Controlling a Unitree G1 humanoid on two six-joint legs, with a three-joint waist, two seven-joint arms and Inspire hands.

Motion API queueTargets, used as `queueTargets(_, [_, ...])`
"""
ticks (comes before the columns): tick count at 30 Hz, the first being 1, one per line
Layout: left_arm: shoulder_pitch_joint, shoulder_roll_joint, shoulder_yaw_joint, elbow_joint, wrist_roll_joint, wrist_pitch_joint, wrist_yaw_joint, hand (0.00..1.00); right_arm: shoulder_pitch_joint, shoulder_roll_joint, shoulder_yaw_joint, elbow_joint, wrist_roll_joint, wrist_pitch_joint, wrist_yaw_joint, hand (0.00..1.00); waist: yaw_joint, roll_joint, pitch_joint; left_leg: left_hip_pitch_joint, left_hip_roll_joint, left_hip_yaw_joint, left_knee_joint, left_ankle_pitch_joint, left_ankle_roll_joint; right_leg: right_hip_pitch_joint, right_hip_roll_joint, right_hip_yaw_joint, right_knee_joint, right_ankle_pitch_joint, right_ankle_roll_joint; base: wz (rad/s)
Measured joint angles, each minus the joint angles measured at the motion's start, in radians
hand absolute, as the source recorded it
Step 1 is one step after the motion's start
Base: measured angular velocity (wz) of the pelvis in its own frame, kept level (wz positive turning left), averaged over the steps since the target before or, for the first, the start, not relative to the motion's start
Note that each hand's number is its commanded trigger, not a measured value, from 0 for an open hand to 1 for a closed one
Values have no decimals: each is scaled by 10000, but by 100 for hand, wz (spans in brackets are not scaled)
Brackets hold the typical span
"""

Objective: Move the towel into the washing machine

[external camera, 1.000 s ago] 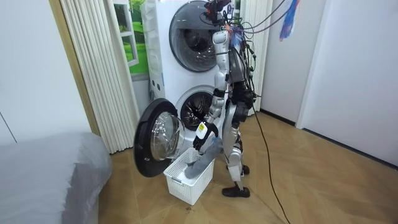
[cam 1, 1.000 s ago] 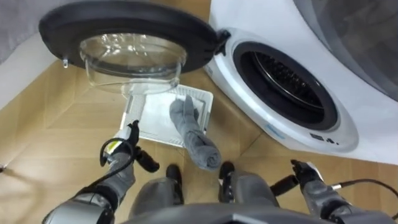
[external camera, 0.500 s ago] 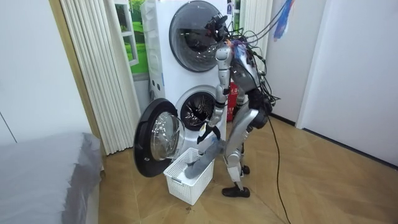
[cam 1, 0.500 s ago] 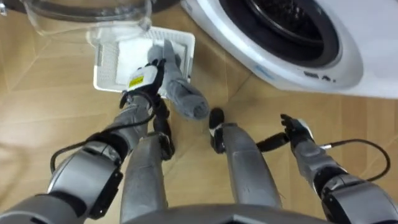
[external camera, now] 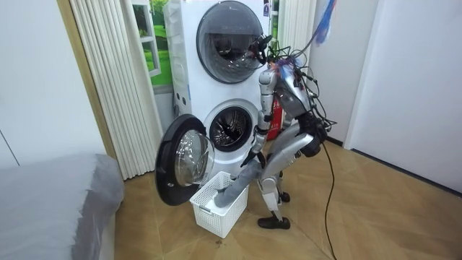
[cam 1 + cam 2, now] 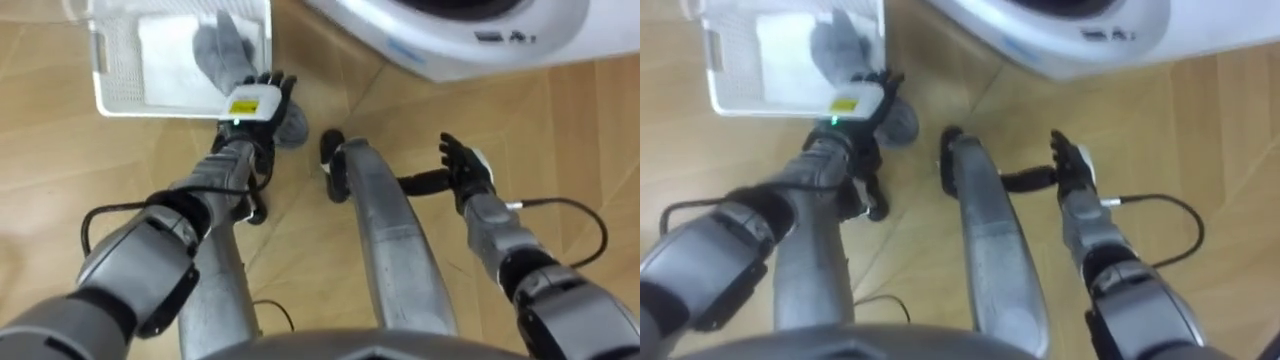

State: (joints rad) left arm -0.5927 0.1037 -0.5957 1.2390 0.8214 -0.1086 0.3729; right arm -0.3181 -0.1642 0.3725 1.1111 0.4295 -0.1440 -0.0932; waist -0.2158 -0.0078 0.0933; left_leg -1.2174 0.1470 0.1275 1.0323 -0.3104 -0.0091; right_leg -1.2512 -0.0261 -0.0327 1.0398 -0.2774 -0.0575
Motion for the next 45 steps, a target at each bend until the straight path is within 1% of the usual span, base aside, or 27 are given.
queueTargets(2, [-135, 16, -377, -17, 1, 1, 5, 0, -31, -12, 84, -193, 492, -45, 88, 0, -58, 13, -7, -332, 9, -11, 234, -19, -28, -373, -2, 11, 296, -48, -73, 2])
queueTargets(6, [-300, 84, -926, -12, -4, -2, 8, 0, -177, -11, 208, -257, 870, -135, 111, 0, -257, 10, -9, -687, 19, -29, 549, -64, -95, -791, -16, 20, 715, -146, -177, 3])
queueTargets(8, [-278, 107, -1032, -9, 2, -2, -17, 0, -183, -12, 338, -256, 988, -211, 116, 0, -274, 6, -11, -705, 65, -57, 661, -117, -123, -804, 14, -1, 823, -199, -223, -2])
queueTargets(9, [-270, 217, -1159, -20, 0, -1, -48, 0, -196, -11, 377, -256, 1071, -230, 140, 0, -275, 4, -13, -730, 130, -62, 742, -157, -140, -826, 59, -9, 884, -223, -238, -7])
queueTargets(11, [-264, 276, -1188, -22, 3, -6, -138, 0, -226, -10, 389, -250, 1131, -334, 257, 0, -314, 0, -16, -849, 170, -87, 879, -216, -151, -960, 99, -6, 1001, -279, -213, -6])
queueTargets(15, [-221, 357, -1171, -16, -8, 1, -414, 0, -241, -3, 391, -244, 1230, -438, 530, 0, -425, -4, -18, -1033, 216, -156, 1188, -329, -231, -1142, 121, -36, 1326, -394, -320, 0])
queueTargets(16, [-217, 359, -1175, -11, -8, 0, -431, 17, -242, -3, 409, -237, 1238, -443, 563, 0, -449, -4, -18, -1033, 215, -162, 1192, -330, -233, -1142, 120, -41, 1337, -401, -326, 3])
queueTargets(18, [-215, 415, -1170, -6, -3, 0, -562, 85, -319, -3, 459, -202, 1244, -443, 646, 0, -486, -5, -18, -1044, 221, -182, 1231, -346, -253, -1144, 120, -61, 1382, -435, -344, 0])
queueTargets(19, [-216, 464, -1168, 1, 25, 0, -631, 100, -326, -3, 491, -200, 1288, -441, 662, 0, -495, -5, -18, -1063, 246, -213, 1277, -368, -273, -1146, 131, -91, 1412, -479, -325, 0])
queueTargets(22, [-220, 582, -1167, 3, 76, 46, -824, 100, -366, -8, 697, -190, 1553, -439, 720, 0, -542, -9, -19, -1144, 340, -259, 1333, -391, -275, -1181, 158, -189, 1411, -515, -347, -1])
queueTargets(26, [-101, 657, -1158, 3, 441, 396, -1097, 100, -407, 0, 692, -189, 1541, -414, 727, 0, -580, -14, -20, -1212, 369, -260, 1349, -450, -319, -1261, 159, -214, 1412, -543, -384, -2])
queueTargets(29, [-86, 685, -1165, 7, 454, 572, -1255, 100, -429, 22, 694, -107, 1503, -367, 726, 0, -611, -14, -20, -1208, 370, -260, 1362, -520, -325, -1262, 156, -217, 1407, -541, -465, -1])
queueTargets(32, [-44, 703, -1164, 4, 459, 664, -1290, 100, -422, 66, 694, -109, 1498, -351, 727, 0, -679, -15, -21, -1208, 377, -258, 1381, -591, -316, -1258, 157, -217, 1402, -547, -478, 0])
queueTargets(36, [9, 741, -1155, 78, 459, 665, -1427, 100, -348, 133, 697, -74, 1517, -351, 729, 0, -677, -15, -21, -1090, 406, -259, 1386, -642, -285, -1122, 174, -249, 1348, -563, -503, -5])
queueTargets(38, [124, 719, -1160, 157, 454, 667, -1476, 100, -302, 247, 746, 152, 1547, -323, 735, 0, -568, -11, -23, -797, 503, -258, 1303, -700, -303, -797, 279, -255, 1157, -562, -501, -14])
queueTargets(39, [171, 735, -1160, 160, 453, 668, -1495, 100, -276, 276, 745, 171, 1549, -312, 731, 0, -559, -11, -24, -711, 506, -258, 1268, -711, -309, -704, 278, -261, 1112, -562, -500, -11])
queueTargets(42, [405, 741, -1168, 176, 407, 657, -1659, 100, -39, 359, 781, 244, 1627, -282, 714, 0, -389, -2, -28, -51, 496, -196, 896, -707, -317, -56, 282, -250, 747, -559, -496, -1])
queueTargets(43, [458, 702, -1163, 171, 417, 637, -1692, 100, 57, 372, 789, 247, 1622, -282, 714, 0, -282, 9, -37, 254, 478, -163, 722, -702, -324, 234, 278, -241, 596, -558, -493, 0])
queueTargets(45, [552, 619, -1143, 178, 403, 634, -1658, 100, 281, 387, 788, 263, 1635, -276, 691, 0, -213, -12, -59, 687, 408, -91, 408, -677, -337, 613, 246, -190, 355, -540, -463, 3])
